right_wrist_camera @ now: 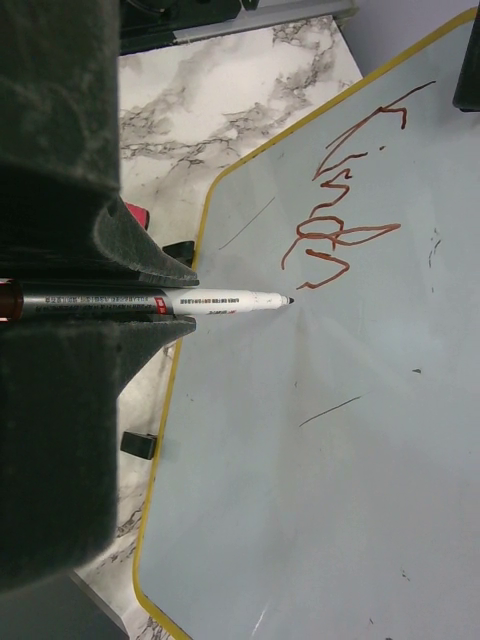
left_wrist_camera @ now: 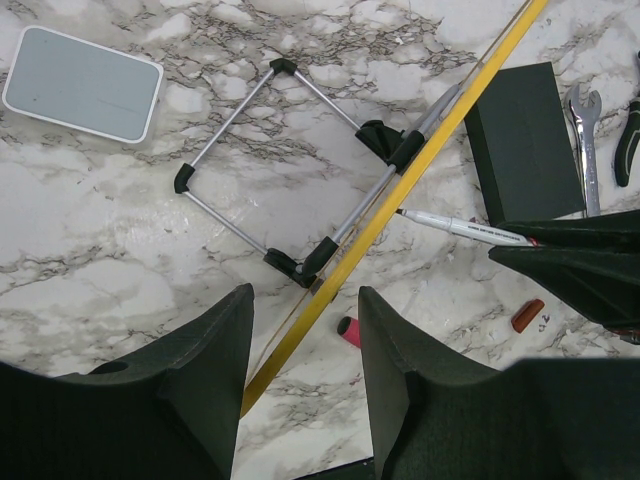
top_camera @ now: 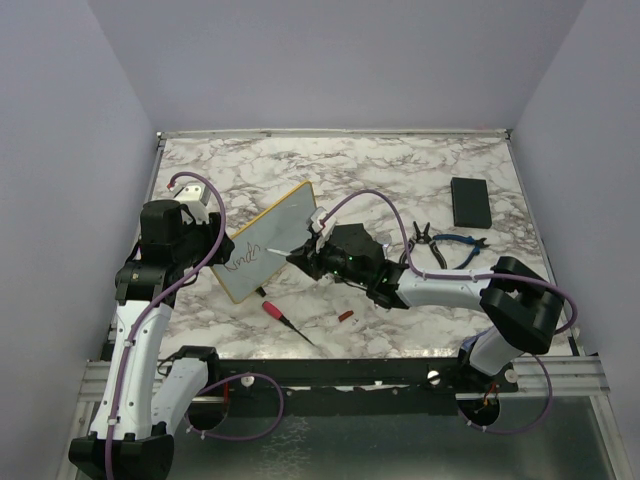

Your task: Write a sentence on the whiteboard

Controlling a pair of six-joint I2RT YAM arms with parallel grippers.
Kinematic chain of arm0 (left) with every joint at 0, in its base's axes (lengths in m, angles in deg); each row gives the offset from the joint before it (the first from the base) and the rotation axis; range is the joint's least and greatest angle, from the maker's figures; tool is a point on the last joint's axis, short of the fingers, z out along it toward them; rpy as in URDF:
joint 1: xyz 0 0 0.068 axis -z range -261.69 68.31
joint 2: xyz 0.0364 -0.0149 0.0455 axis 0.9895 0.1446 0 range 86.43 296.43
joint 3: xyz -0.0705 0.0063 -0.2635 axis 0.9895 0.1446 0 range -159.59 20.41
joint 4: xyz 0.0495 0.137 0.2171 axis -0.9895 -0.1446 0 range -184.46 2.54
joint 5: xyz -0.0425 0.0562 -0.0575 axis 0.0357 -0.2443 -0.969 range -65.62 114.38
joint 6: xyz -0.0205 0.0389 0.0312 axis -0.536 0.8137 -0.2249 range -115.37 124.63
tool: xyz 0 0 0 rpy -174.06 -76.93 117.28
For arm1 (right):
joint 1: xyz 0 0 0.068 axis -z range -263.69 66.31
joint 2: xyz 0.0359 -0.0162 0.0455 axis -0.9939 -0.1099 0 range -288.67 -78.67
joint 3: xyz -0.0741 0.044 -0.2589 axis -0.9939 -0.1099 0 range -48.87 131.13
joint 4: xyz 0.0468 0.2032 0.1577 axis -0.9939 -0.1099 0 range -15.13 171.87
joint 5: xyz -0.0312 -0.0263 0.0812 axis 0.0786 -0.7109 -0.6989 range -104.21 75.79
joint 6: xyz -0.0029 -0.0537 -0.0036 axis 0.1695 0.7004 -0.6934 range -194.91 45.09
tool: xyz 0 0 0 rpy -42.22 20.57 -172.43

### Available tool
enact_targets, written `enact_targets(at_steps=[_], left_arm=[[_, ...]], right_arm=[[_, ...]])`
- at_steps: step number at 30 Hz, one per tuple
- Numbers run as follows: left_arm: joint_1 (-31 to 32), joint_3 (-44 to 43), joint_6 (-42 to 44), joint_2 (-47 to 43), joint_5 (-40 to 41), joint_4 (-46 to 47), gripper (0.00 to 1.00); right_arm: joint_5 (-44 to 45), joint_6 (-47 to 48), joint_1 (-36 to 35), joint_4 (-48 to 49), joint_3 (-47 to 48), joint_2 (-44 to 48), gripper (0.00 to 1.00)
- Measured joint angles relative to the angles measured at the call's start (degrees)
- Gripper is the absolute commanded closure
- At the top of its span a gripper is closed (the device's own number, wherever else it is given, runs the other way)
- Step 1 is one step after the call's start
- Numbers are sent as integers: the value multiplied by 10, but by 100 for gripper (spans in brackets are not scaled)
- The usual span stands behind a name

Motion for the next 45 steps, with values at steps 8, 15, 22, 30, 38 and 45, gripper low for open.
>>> enact_targets(at_steps=[8, 15, 22, 30, 38, 45], left_arm=[[0, 0, 0, 0, 0, 0, 53], [0, 0, 0, 0, 0, 0, 53], [0, 0, 0, 0, 0, 0, 53], [0, 0, 0, 0, 0, 0, 53], [0, 0, 0, 0, 0, 0, 53], [0, 0, 0, 0, 0, 0, 53]], right_arm=[[1, 1, 0, 4, 13, 0, 99], [4, 2, 0, 4, 26, -7, 100], [17, 2, 0, 3, 27, -9, 99], [38, 2, -2, 3, 27, -9, 99], [54, 3, -2, 3, 27, -9, 99], [54, 8, -2, 3, 27, -7, 99]])
